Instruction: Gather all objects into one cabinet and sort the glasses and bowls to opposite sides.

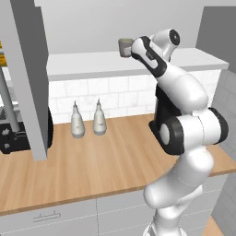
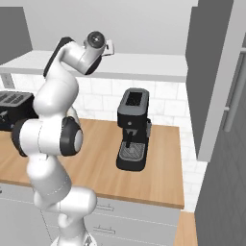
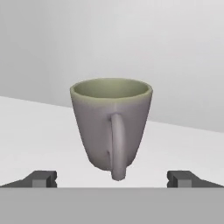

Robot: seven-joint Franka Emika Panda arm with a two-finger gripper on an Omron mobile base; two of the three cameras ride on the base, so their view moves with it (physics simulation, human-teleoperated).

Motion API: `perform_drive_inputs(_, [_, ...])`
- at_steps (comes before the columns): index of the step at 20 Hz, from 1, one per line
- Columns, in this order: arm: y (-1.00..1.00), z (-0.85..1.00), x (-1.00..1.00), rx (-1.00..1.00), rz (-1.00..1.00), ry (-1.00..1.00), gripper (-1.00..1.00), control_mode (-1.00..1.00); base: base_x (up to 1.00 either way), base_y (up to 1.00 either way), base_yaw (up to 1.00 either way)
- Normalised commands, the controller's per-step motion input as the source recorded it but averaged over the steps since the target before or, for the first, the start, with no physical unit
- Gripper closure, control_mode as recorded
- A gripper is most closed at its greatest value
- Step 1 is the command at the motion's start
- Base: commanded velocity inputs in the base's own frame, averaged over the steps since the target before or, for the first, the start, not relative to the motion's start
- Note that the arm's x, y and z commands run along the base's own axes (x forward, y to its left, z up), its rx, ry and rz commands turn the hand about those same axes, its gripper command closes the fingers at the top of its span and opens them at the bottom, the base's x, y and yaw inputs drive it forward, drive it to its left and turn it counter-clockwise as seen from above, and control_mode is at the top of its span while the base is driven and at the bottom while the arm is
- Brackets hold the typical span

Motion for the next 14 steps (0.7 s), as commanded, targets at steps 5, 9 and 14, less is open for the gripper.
perform_drive_inputs(5, [0.00,0.00,0.30,0.00,0.00,0.00,-1.00,-1.00,0.00,0.00,0.00])
perform_drive_inputs(9, [0.03,0.00,0.11,0.00,0.00,0.00,-1.00,-1.00,0.00,0.00,0.00])
perform_drive_inputs(14, [0.04,0.00,0.01,0.00,0.00,0.00,-1.00,-1.00,0.00,0.00,0.00])
